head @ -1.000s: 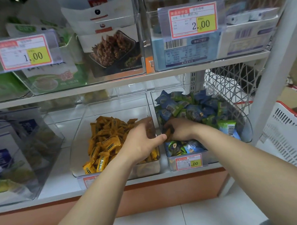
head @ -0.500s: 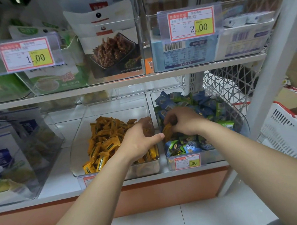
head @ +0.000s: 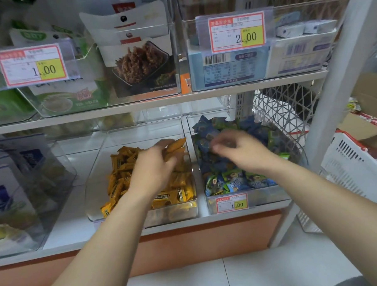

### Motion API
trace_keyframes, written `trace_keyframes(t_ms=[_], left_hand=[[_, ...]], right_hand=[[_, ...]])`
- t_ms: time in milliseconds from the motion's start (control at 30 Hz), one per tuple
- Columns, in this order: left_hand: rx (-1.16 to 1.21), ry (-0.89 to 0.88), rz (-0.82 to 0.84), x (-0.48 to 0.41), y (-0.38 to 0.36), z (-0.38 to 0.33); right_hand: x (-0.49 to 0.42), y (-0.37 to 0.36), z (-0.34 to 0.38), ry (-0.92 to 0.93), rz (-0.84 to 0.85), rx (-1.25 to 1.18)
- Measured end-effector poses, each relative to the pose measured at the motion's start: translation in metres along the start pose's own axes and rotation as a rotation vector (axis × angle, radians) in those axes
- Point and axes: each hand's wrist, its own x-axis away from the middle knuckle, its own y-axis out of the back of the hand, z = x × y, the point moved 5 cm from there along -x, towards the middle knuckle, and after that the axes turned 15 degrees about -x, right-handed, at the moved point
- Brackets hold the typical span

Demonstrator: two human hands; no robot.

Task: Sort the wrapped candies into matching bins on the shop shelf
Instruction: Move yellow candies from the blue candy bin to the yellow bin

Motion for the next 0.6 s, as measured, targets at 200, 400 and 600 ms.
trace_keyframes(t_ms=[200, 400, 600], left_hand=[[-0.123, -0.056, -0.012, 0.006, -0.01, -0.007], [0.008, -0.077, 0.211, 0.016, -0.045, -0.024], [0.064, -0.059, 0.208, 0.013, -0.045, -0.016]], right_hand=[[0.003, -0.039, -0.041, -0.209, 0.548, 0.496], [-0.006, -0.053, -0.044, -0.201, 0.619, 0.679], [-0.011, -0.049, -0.048, -0.318, 0.662, 0.602]])
